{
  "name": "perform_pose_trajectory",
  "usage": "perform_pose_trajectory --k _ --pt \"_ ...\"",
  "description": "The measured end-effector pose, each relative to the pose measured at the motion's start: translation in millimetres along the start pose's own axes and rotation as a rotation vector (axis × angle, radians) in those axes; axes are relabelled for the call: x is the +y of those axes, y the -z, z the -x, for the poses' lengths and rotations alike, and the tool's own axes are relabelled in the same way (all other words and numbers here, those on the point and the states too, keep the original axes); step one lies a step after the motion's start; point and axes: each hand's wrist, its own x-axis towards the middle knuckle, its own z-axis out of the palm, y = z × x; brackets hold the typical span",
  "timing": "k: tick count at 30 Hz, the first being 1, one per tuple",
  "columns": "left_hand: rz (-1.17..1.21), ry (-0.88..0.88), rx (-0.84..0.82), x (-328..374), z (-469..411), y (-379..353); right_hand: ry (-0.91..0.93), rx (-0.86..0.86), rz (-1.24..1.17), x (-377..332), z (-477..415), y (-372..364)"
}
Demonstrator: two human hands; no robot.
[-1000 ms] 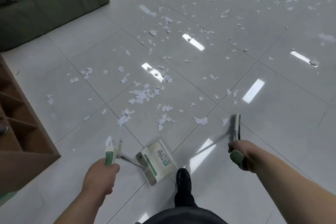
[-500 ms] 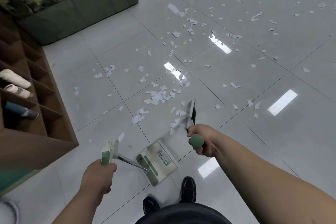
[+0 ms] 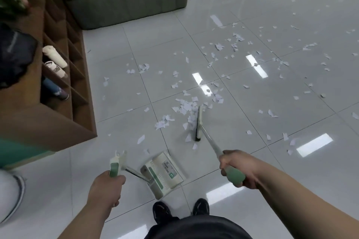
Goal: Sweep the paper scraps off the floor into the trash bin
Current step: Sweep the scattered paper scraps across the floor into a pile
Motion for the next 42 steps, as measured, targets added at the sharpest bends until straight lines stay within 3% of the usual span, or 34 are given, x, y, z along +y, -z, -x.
perform_pose_trajectory --k 5,14,20,28,35,42 --pt "0.064 0.068 0.022 -27.7 -14.1 36.9 -0.016 -0.139 0.079 -22.6 -2.7 -47.2" --pt "0.106 0.149 0.074 -80.3 -33.8 98.9 -0.207 -0.361 0.042 -58.0 -62.5 -152.1" --pt "0.163 0.191 0.072 -98.6 -48.3 125.4 -0.325 -0.308 0.031 -71.8 -80.5 -197.9" --pt "0.159 0.148 0.072 -101.4 -69.5 139.8 -0.377 -0.111 -0.168 -90.9 -66.4 -168.6" --pt "0.149 0.111 0.069 -86.9 -82.7 140.2 -0.292 0.004 -0.080 -121.7 -47.9 -148.7" --pt "0.188 0.133 0.080 -75.8 -92.4 141.5 -0.196 -0.022 0.037 -135.1 -43.9 -164.0"
